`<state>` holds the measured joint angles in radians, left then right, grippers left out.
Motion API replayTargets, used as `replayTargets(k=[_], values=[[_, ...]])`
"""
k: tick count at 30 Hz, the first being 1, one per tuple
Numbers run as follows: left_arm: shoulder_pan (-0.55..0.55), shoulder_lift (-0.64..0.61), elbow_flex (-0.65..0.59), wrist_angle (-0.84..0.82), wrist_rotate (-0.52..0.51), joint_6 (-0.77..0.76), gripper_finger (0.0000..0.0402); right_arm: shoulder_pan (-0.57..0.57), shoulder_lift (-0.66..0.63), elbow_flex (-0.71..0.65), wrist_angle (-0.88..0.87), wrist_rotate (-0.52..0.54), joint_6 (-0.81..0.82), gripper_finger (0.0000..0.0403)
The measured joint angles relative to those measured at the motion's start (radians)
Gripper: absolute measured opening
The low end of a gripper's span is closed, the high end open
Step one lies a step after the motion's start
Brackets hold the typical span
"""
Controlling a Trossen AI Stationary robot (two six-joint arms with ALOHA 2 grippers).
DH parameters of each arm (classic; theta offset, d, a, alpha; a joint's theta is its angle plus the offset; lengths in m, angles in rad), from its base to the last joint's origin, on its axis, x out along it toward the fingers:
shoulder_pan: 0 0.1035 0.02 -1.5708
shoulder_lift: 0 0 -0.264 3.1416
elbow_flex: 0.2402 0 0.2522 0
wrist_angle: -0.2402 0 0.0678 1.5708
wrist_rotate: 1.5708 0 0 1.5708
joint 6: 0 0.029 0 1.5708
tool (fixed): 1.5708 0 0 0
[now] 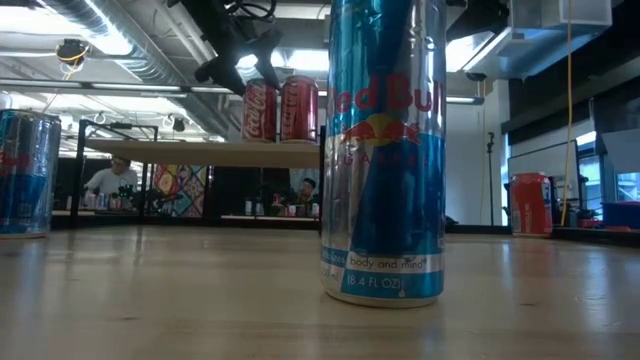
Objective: Place canned beverage on shelf
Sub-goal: Put the top red white soda can on the shelf
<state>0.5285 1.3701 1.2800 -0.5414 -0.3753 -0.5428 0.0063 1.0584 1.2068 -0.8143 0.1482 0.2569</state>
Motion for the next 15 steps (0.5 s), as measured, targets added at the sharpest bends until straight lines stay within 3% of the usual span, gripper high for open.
replayTargets(k=[15], values=[[0.0,0.016,0.0,0.007,-0.001,0.001,0.0313,0.0,0.0,0.0,0.0,-0.001,-0.026,0.0347]])
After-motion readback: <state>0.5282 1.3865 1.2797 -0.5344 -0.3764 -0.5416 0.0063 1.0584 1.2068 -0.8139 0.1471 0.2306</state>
